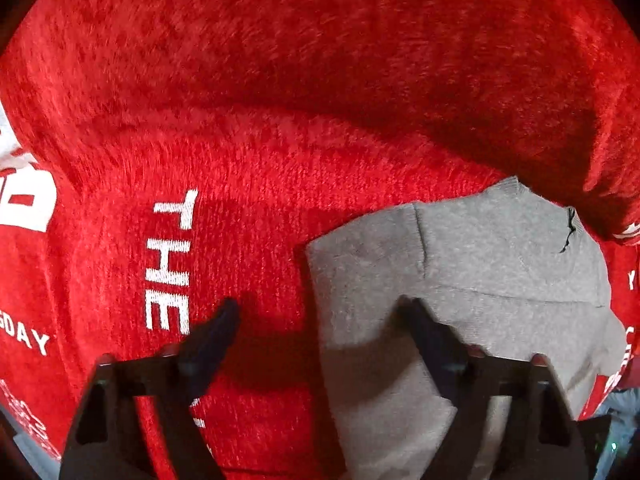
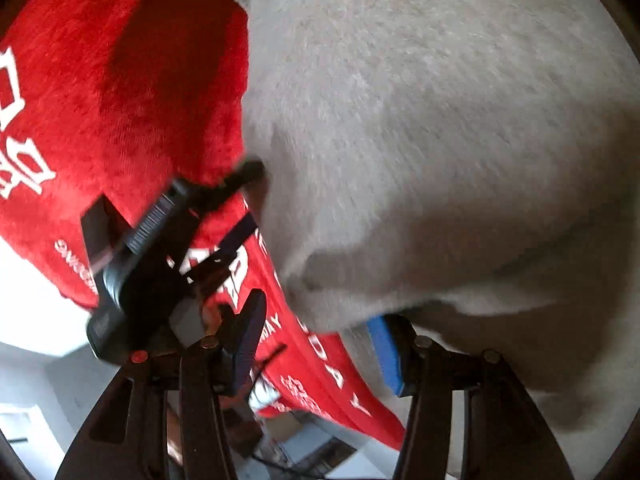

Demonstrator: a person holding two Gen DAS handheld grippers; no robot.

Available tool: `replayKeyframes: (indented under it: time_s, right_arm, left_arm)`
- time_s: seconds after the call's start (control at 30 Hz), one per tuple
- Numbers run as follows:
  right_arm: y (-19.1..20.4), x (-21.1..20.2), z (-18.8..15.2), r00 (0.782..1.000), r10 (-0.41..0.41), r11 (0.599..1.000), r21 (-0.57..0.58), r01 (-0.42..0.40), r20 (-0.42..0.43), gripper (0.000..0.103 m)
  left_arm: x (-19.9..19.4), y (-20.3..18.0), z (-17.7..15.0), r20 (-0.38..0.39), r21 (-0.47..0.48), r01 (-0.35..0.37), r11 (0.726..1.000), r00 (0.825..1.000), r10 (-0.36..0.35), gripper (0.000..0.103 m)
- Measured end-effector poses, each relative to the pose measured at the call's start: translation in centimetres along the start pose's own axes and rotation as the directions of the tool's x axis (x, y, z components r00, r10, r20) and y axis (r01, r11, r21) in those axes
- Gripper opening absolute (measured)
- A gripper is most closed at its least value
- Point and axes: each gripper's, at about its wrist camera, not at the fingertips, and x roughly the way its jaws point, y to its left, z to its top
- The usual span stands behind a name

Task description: Fold small clothes

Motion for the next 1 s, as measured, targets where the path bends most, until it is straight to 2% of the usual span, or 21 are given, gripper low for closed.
replayKeyframes:
  time_s: [0.03,0.07,0.1,0.13,0.27,0.33,0.37,0.43,0.5,0.53,0.57,0.6,0.63,0.7,0.73,0.77,0.8,0.87,0.9,1.0]
  right_arm:
    - [0.1,0.7,0.2,1.000,0.001,1.000,0.006,-0.001,0.001,0.048]
    - [0.4,1.0,0.5,1.000,0.014,1.000,0.010,-0.014,-0.009,0.035]
    - [0.8,1.5,0.8,0.999,0.026,1.000,0.001,-0.026,-0.024,0.006]
    - [1.1,2.2,1.0,0.999,0.031,0.999,-0.019,-0.031,-0.033,0.006]
    - [4.1,4.4,-0.5,0.994,0.050,0.988,-0.140,-0.063,-0.097,0.006]
    - [4.2,6.4,-1.0,0.990,0.006,0.988,-0.155,-0.027,-0.140,0.006]
    - [4.0,7.6,-1.2,0.986,-0.072,0.981,-0.187,0.043,-0.149,0.006]
    - [4.0,8.4,-0.9,0.971,-0.187,0.959,-0.240,0.149,-0.145,0.008]
    - [4.0,7.5,-0.7,0.969,-0.178,0.959,-0.249,0.131,-0.173,0.012]
    - [4.0,6.5,-0.6,0.966,-0.183,0.956,-0.262,0.132,-0.182,0.035]
    - [4.1,4.8,-0.4,0.961,-0.214,0.943,-0.292,0.157,-0.174,0.053]
    - [4.2,2.5,0.0,0.965,-0.222,0.934,-0.315,0.169,-0.141,0.074]
    - [4.1,0.3,0.2,0.968,-0.234,0.922,-0.335,0.192,-0.087,0.076]
    - [3.3,-5.3,1.9,0.955,-0.290,0.893,-0.343,0.292,0.059,0.076]
    - [2.5,-8.1,3.1,0.932,-0.333,0.882,-0.304,0.361,0.142,0.074]
    - [1.8,-10.2,3.9,0.914,-0.360,0.876,-0.269,0.401,0.190,0.074]
    - [0.9,-12.8,5.1,0.882,-0.397,0.866,-0.215,0.451,0.253,0.073]
    - [-0.4,-15.8,6.8,0.842,-0.436,0.860,-0.128,0.493,0.317,0.071]
    - [-1.3,-17.1,7.8,0.836,-0.436,0.872,-0.072,0.484,0.335,0.070]
    - [-2.5,-18.2,10.0,0.853,-0.395,0.910,0.015,0.415,0.340,0.063]
  left_arm:
    - [0.3,0.4,0.0,-0.017,-0.008,0.034,0.999,0.999,-0.034,0.027]
    - [0.5,0.7,0.1,-0.029,-0.022,0.086,0.996,0.996,-0.086,0.018]
    - [0.2,0.8,0.2,-0.010,-0.033,0.116,0.993,0.993,-0.116,0.014]
    - [-0.2,1.0,0.1,0.003,-0.029,0.124,0.992,0.992,-0.124,0.011]
    - [-2.2,2.8,-0.4,0.071,-0.015,0.144,0.989,0.987,-0.143,0.010]
    - [-2.0,4.1,-0.7,0.068,-0.024,0.139,0.990,0.988,-0.137,0.009]
    - [-1.6,4.8,-0.7,0.056,-0.034,0.110,0.993,0.993,-0.108,0.006]
    - [-0.5,6.2,-1.1,0.036,-0.064,0.080,0.995,0.996,-0.078,0.004]
    - [-0.6,6.2,-1.4,0.048,-0.082,0.085,0.993,0.996,-0.082,0.004]
    - [-0.7,6.2,-1.5,0.056,-0.086,0.086,0.993,0.995,-0.082,0.004]
    - [-0.7,6.0,-1.6,0.060,-0.086,0.082,0.993,0.995,-0.077,0.004]
    - [-1.1,5.9,-1.7,0.065,-0.089,0.066,0.994,0.996,-0.060,0.004]
    - [-1.6,6.2,-2.3,0.070,-0.089,0.064,0.994,0.996,-0.058,0.004]
    - [-3.1,5.5,-2.9,0.106,-0.073,0.075,0.994,0.992,-0.067,0.004]
    - [-3.6,5.4,-3.0,0.119,-0.062,0.076,0.995,0.991,-0.068,0.004]
    - [-4.4,5.0,-3.3,0.134,-0.044,0.074,0.996,0.989,-0.068,0.004]
    - [-5.1,4.6,-3.6,0.147,-0.026,0.072,0.997,0.987,-0.067,0.004]
    - [-6.0,4.0,-4.0,0.164,-0.013,0.081,0.997,0.983,-0.078,0.004]
    - [-6.1,3.7,-4.1,0.169,-0.011,0.086,0.996,0.982,-0.083,0.004]
    - [-5.2,2.5,-4.8,0.140,-0.004,0.074,0.997,0.987,-0.073,0.004]
